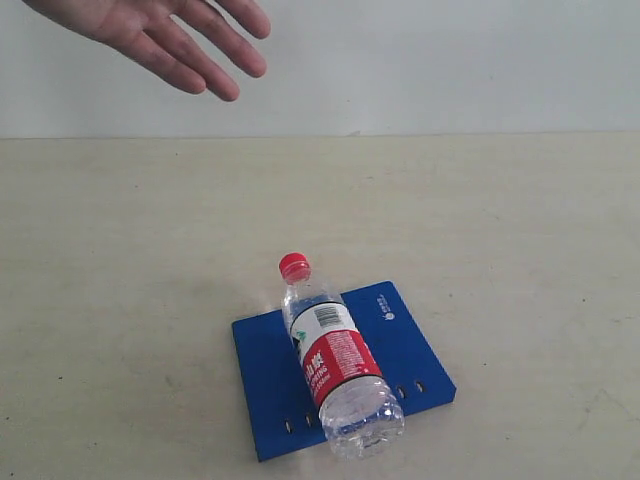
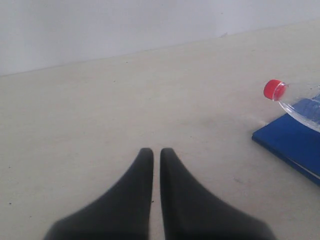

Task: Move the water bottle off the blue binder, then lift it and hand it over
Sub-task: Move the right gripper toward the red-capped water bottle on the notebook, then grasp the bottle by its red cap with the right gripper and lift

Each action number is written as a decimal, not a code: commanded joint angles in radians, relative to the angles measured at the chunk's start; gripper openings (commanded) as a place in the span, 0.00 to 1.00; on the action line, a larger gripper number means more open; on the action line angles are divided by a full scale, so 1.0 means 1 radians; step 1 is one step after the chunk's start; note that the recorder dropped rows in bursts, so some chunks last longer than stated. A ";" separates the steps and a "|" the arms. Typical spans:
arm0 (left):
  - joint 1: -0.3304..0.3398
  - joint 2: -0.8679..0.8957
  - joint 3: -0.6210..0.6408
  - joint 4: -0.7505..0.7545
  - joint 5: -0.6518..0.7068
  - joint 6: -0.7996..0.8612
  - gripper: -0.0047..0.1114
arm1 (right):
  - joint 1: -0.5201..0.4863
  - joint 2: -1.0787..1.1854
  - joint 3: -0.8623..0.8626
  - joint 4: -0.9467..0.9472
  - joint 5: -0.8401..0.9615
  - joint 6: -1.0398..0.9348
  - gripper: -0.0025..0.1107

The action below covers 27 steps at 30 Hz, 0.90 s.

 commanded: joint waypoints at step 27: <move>-0.004 -0.003 0.004 0.000 0.000 -0.001 0.08 | 0.245 1.838 -1.150 0.702 0.800 -1.002 0.58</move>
